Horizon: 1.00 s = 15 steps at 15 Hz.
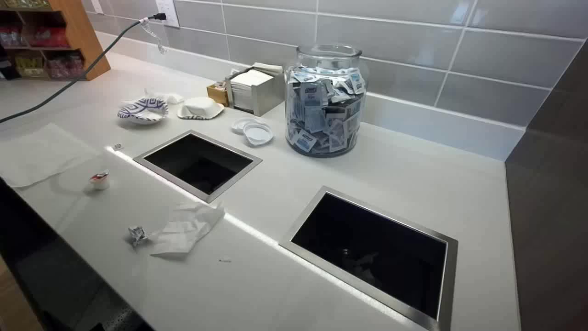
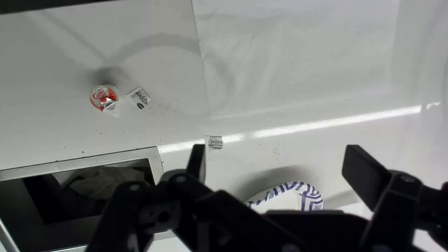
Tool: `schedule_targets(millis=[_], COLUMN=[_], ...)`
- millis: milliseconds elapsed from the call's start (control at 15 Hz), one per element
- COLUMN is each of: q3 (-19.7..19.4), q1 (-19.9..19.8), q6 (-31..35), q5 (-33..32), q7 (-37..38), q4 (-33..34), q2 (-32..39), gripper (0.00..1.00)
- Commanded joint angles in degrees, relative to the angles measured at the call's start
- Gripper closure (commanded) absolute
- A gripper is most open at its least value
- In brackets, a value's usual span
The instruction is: Put the small packet inside the sink
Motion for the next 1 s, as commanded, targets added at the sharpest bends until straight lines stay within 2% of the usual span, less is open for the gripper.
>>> schedule_targets(millis=[0, 267, 400, 800, 867, 933], q3=[-0.1, -0.1, 1.1, 0.4, 0.5, 0.0], q1=[0.0, 0.0, -2.7, -8.3, -10.2, -11.1], q6=[-0.1, -0.1, 0.9, 2.0, 1.5, 2.1], q5=[-0.1, -0.1, -2.6, -4.8, -6.1, -6.7], q7=[0.0, 0.0, 3.8, 11.2, 12.3, 12.5], q4=[0.1, 0.1, -2.6, -8.4, -5.2, -5.8], q2=[0.0, 0.0, -1.4, -2.4, 1.0, 1.6], gripper=[0.00, 0.00, 0.00, 0.00, 0.00, 0.00])
